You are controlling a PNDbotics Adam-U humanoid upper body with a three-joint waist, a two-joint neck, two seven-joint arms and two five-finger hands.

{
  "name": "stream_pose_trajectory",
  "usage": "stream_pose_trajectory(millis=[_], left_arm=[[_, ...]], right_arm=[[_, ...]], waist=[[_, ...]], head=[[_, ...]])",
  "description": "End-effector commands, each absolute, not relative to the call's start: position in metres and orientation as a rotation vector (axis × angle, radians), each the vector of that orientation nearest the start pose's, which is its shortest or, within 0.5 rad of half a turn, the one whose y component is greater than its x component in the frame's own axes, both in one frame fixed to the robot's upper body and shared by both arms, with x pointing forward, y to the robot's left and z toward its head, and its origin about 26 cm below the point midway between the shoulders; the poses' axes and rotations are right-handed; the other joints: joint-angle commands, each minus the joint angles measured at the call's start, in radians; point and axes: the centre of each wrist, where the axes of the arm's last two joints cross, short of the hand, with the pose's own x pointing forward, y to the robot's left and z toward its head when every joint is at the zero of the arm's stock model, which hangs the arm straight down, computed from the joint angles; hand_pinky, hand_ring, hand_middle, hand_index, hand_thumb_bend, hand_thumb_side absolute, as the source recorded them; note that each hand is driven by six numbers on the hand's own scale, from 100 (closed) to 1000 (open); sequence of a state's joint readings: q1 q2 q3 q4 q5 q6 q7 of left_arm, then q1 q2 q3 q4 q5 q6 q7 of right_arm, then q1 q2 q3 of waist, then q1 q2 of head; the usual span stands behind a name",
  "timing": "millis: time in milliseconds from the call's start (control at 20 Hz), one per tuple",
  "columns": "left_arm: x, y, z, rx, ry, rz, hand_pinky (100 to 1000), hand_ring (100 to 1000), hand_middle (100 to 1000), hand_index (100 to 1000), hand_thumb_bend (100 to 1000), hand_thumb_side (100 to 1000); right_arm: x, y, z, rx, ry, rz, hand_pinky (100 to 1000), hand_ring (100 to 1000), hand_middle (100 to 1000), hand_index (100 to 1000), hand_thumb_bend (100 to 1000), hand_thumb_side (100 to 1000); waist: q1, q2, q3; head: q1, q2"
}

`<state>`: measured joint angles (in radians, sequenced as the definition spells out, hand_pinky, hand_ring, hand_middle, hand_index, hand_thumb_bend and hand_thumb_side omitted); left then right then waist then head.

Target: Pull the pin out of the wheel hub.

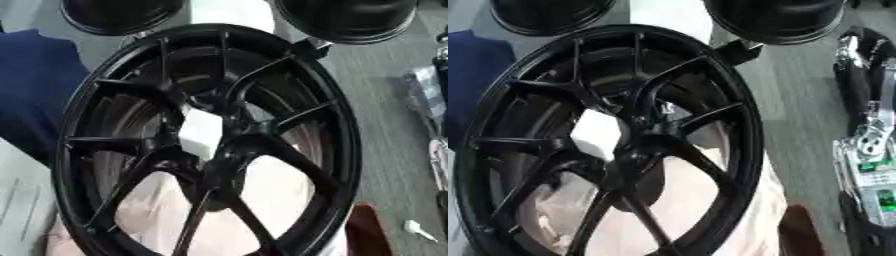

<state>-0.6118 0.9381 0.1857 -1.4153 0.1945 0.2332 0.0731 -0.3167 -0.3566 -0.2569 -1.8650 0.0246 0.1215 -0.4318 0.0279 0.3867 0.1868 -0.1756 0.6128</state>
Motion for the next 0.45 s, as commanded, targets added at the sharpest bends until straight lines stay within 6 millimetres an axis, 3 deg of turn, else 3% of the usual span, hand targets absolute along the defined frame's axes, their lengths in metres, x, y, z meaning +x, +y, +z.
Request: stream_pose_trajectory(millis=[50,200,350,450], left_arm=[[0.338,0.441,0.355,0.77,-2.043,-0.101,751,645,522,720,100,721],[0.34,0.412,0.355,0.615,-2.197,-0.088,754,648,526,721,100,740],[0.341,0.387,0.328,0.467,-2.26,-0.063,757,651,530,721,100,784],[0.345,0.383,0.301,0.397,-2.235,0.013,759,652,530,721,100,830]], right_arm=[[0.311,-0.331,0.21,-0.673,-2.153,-0.296,809,876,692,761,100,606],[0.312,-0.326,0.211,-0.651,-2.165,-0.3,809,875,691,761,100,602],[0.312,-0.324,0.212,-0.639,-2.173,-0.308,808,874,690,760,100,600],[0.312,-0.323,0.213,-0.633,-2.177,-0.316,808,873,689,760,100,598]], waist=[[-0.015,-0.026,-0.025],[-0.028,-0.02,-0.033],[-0.038,-0.016,-0.036],[-0.044,-0.014,-0.038]], head=[[0.026,-0.013],[0.035,-0.026],[0.038,-0.035],[0.039,-0.042]])
